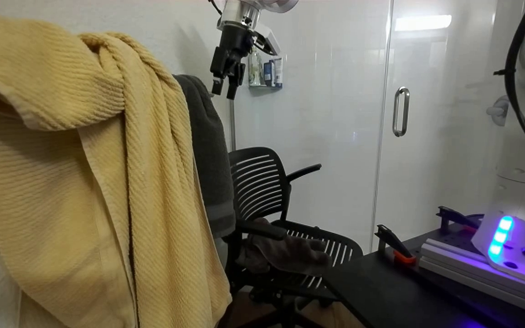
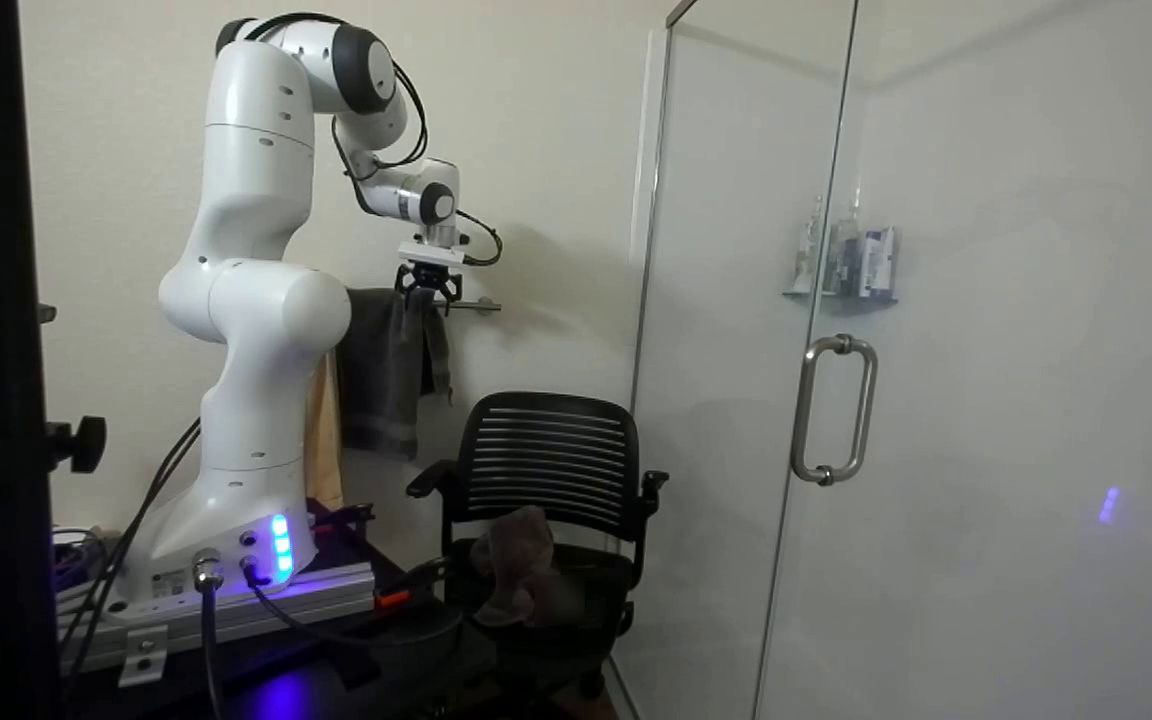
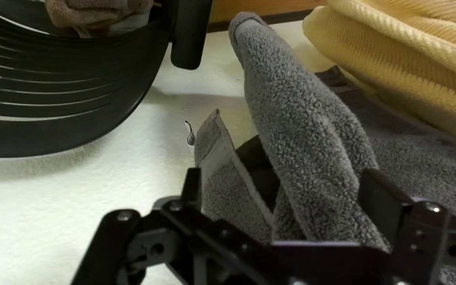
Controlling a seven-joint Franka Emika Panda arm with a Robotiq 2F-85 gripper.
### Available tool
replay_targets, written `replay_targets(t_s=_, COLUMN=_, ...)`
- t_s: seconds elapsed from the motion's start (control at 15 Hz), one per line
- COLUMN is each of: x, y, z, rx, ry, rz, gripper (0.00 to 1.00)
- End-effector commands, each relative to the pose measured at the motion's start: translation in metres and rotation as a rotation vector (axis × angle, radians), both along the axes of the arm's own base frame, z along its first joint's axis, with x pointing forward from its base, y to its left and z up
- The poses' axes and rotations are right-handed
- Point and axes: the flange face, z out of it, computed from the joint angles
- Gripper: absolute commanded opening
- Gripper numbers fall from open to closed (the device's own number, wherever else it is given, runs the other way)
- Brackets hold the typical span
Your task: Remove the towels from the rail and place them on the seat of the black chair
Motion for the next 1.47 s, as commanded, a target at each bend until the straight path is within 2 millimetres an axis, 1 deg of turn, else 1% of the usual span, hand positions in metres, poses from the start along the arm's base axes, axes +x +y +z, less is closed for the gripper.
replay_targets(t_s=0.0, x=0.001, y=0.001, z=0.002, rx=0.003, ry=-0.004, rz=-0.001, gripper=1.00)
replay_targets(t_s=0.07, x=0.002, y=-0.001, z=0.002, rx=0.020, ry=0.014, rz=-0.027, gripper=1.00)
replay_targets(t_s=0.13, x=0.003, y=0.001, z=0.002, rx=0.068, ry=0.024, rz=-0.022, gripper=1.00)
replay_targets(t_s=0.4, x=-0.002, y=0.019, z=0.006, rx=0.210, ry=-0.015, rz=0.018, gripper=1.00)
replay_targets(t_s=0.53, x=-0.005, y=0.025, z=0.004, rx=0.243, ry=-0.005, rz=0.044, gripper=1.00)
replay_targets(t_s=0.6, x=-0.004, y=0.022, z=0.010, rx=0.210, ry=0.001, rz=0.019, gripper=1.00)
replay_targets(t_s=0.73, x=-0.006, y=0.026, z=0.008, rx=0.223, ry=0.004, rz=0.030, gripper=1.00)
replay_targets(t_s=0.8, x=-0.005, y=0.025, z=0.007, rx=0.232, ry=0.003, rz=0.032, gripper=0.88)
replay_targets(t_s=0.87, x=-0.005, y=0.026, z=0.006, rx=0.232, ry=0.003, rz=0.031, gripper=0.73)
replay_targets(t_s=0.93, x=-0.005, y=0.026, z=0.006, rx=0.233, ry=0.002, rz=0.032, gripper=0.67)
replay_targets(t_s=1.0, x=-0.005, y=0.027, z=0.006, rx=0.231, ry=-0.001, rz=0.034, gripper=0.57)
replay_targets(t_s=1.2, x=-0.006, y=0.027, z=0.005, rx=0.231, ry=-0.007, rz=0.035, gripper=0.37)
replay_targets(t_s=1.27, x=-0.006, y=0.027, z=0.004, rx=0.226, ry=-0.004, rz=0.034, gripper=0.29)
replay_targets(t_s=1.4, x=-0.007, y=0.026, z=0.005, rx=0.223, ry=-0.006, rz=0.030, gripper=0.16)
